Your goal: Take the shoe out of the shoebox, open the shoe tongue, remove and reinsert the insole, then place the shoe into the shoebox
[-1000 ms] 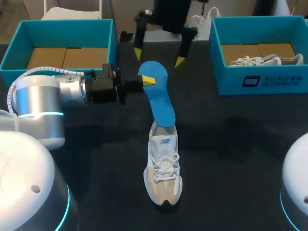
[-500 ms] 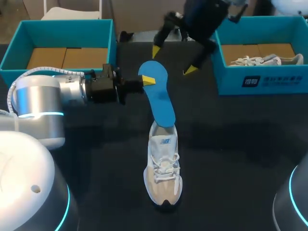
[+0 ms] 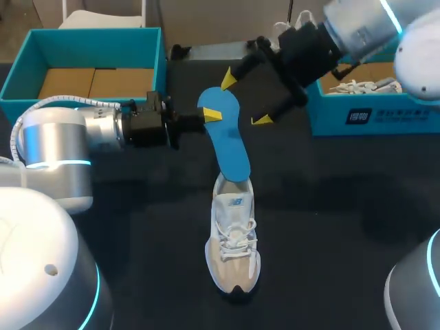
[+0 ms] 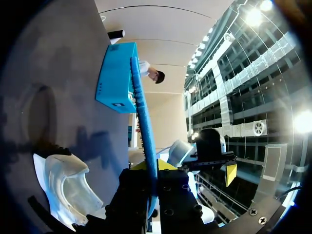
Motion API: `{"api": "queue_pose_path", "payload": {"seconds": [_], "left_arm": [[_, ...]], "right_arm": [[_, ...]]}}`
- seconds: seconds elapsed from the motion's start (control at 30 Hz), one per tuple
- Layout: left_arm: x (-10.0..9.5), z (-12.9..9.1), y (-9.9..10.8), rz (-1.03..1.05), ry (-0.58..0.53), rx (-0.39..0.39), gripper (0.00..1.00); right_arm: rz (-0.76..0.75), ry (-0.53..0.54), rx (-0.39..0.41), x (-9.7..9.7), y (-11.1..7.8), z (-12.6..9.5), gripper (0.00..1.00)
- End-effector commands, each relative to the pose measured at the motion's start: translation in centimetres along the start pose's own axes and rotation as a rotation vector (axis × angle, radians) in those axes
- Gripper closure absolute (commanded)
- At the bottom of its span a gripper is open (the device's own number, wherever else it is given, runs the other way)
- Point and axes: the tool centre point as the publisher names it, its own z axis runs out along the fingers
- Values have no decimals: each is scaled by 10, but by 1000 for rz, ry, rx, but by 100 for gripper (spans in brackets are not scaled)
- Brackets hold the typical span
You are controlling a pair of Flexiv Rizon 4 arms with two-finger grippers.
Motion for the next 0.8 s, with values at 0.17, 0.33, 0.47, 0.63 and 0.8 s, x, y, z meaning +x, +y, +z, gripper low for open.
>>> {"api": "queue_pose_path", "payload": {"seconds": [0.17,0.33,0.47,0.63,0.8], "left_arm": [[4,-15,-3,139,-9,-30,100],[14,-27,-7,323,-8,-43,100],[22,-35,-8,523,12,-35,100],[28,-43,-9,814,47,-74,100],[33,-50,-11,1094,57,-56,100]], "right_arm": [[-1,356,-5,-7,2,2,0],[-4,365,-6,-6,6,2,0],[-10,373,-4,-5,7,2,0],[-14,390,-5,-6,7,2,0],[-19,414,-4,-6,7,3,0]]}}
